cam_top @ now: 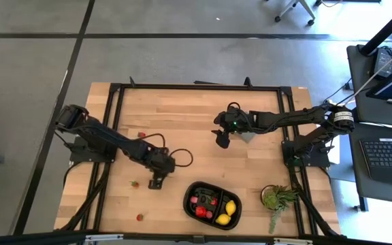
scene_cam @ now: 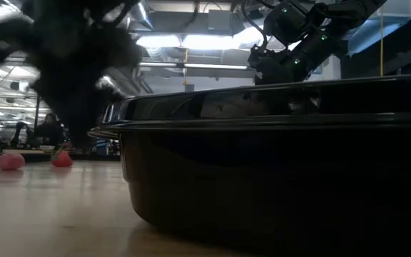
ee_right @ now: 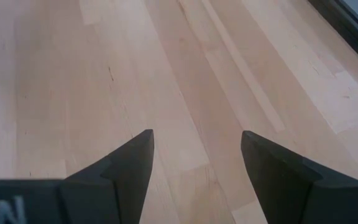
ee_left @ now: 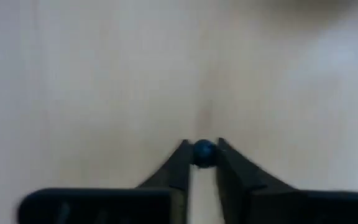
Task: Pick and placing Produce into tupperware
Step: Put the blueberry into the black bin
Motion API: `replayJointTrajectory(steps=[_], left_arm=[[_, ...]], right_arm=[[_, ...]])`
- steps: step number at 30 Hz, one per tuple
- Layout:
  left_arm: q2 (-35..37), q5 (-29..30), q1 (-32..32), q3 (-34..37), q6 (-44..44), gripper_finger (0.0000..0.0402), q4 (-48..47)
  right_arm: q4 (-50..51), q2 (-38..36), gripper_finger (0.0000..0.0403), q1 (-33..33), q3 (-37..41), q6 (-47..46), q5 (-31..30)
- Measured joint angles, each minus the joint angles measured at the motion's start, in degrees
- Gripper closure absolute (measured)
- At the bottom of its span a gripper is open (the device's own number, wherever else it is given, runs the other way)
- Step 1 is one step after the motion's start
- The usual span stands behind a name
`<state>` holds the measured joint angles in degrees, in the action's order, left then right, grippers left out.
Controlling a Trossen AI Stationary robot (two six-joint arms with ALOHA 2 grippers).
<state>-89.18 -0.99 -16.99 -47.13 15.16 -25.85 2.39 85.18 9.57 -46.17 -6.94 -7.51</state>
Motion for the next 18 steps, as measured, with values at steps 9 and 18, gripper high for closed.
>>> replayJointTrajectory(steps=[9,18], left_arm=[[0.20,-9.73,0.07,-6.23,-18.64,0.0364,17.65],[-7.74,-12.35,0.10,-6.24,-25.73,0.0348,35.81]], right_arm=[[-0.02,-0.01,0.0160,0.02,0.00,0.09,0.00],[0.00,0.01,0.0160,0.02,0.00,0.14,0.00]])
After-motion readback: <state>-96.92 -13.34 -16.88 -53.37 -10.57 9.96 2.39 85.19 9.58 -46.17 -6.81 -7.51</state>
